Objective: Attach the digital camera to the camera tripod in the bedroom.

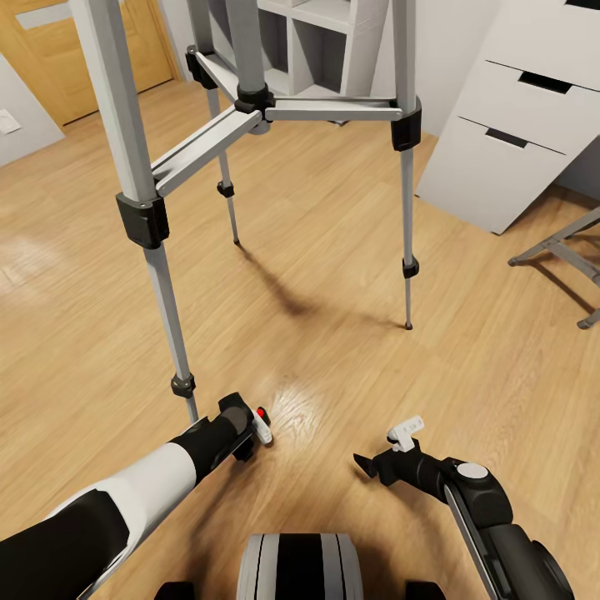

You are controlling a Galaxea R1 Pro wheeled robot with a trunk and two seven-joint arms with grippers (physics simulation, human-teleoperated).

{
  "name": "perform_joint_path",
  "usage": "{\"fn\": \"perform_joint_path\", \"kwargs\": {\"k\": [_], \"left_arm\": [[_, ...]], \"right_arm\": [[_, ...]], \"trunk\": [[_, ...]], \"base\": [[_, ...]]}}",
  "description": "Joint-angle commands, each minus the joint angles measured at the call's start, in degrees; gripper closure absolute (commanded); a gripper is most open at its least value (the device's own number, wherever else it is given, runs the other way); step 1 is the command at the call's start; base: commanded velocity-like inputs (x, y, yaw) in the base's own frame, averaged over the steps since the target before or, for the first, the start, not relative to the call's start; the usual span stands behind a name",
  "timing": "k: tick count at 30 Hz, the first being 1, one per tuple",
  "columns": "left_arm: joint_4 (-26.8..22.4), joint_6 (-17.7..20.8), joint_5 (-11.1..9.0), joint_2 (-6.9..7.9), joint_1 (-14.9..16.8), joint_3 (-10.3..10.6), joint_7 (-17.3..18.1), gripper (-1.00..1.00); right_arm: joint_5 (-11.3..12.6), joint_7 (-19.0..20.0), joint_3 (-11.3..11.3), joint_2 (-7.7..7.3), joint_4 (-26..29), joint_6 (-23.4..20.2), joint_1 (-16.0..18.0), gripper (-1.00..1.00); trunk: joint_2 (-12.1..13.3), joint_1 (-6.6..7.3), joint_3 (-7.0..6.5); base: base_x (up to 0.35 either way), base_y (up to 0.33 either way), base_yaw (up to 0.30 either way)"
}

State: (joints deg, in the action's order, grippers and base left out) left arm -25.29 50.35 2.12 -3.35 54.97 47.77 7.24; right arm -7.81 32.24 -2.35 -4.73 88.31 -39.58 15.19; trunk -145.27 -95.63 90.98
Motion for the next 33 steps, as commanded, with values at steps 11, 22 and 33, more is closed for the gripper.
{"fn": "perform_joint_path", "kwargs": {"k": [11, 22, 33], "left_arm": [[-0.3, 0.1, 0.2, 0.54, 0.1, -0.1, 0.1, -1.0], [-0.5, -2.2, 0.2, 1.01, 0.1, -0.1, 0.0, 1.0], [-0.5, -3.3, 0.2, 0.91, 0.1, -0.1, 0.0, 1.0]], "right_arm": [[-0.6, 0.5, 0.0, -0.02, 0.1, -0.1, 0.0, -1.0], [-0.6, 0.5, 0.0, -0.02, 0.1, -0.1, -0.1, -1.0], [-0.5, 0.5, 0.0, -0.02, 0.1, -0.1, -0.1, -1.0]], "trunk": [[0.0, 0.01, 0.03], [0.0, 0.01, 0.03], [0.0, 0.01, 0.03]], "base": [[0.0, 0.0, 0.0], [0.0, 0.0, 0.0], [0.0, 0.0, 0.0]]}}
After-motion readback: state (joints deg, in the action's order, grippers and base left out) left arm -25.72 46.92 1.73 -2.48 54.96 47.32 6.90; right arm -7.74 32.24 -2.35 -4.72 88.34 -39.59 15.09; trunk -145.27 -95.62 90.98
